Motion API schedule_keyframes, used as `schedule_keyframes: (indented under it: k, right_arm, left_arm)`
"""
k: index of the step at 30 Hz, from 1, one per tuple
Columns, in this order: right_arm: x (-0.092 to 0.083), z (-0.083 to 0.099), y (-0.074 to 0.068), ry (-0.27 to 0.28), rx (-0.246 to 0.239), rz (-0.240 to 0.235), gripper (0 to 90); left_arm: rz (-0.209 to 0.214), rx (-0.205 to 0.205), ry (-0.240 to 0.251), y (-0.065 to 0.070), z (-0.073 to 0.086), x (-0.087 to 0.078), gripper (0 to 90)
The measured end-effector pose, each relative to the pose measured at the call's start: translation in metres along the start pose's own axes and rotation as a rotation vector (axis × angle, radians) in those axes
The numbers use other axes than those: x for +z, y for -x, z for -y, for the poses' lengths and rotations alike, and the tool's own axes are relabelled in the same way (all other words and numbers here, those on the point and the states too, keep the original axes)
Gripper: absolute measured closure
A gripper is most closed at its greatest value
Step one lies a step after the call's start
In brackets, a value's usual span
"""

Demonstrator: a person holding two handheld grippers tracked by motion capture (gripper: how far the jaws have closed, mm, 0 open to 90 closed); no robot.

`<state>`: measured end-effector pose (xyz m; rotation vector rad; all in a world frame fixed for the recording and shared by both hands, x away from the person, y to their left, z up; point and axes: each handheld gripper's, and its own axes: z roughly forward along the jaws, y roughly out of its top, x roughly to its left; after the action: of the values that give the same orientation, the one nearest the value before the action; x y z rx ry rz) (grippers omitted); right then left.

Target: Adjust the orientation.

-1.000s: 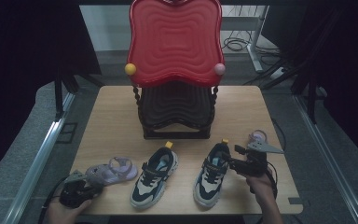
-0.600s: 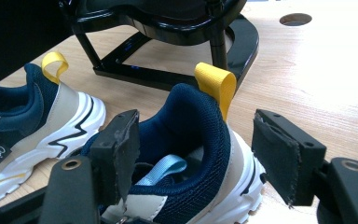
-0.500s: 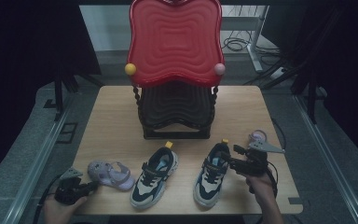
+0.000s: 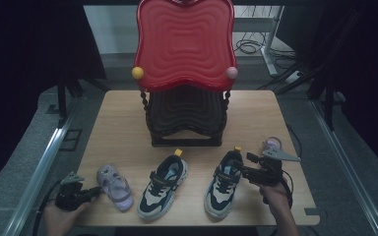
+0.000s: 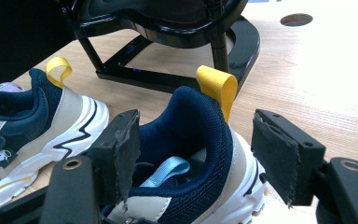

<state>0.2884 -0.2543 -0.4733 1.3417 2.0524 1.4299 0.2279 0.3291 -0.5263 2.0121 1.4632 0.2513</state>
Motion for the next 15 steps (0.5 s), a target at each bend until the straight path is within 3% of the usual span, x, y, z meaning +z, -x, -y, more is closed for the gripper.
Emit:
schedule_keyframes:
  k: [8, 15]
  right_arm:
    - [0.000, 0.000, 0.000, 0.000, 0.002, 0.002, 32.5]
    - [-0.003, -0.001, 0.002, 0.008, 0.006, 0.004, 32.6]
  left_arm:
    - [0.002, -0.004, -0.011, -0.007, -0.006, 0.004, 90.0]
    - [-0.021, -0.039, 0.042, -0.018, -0.008, -0.012, 90.0]
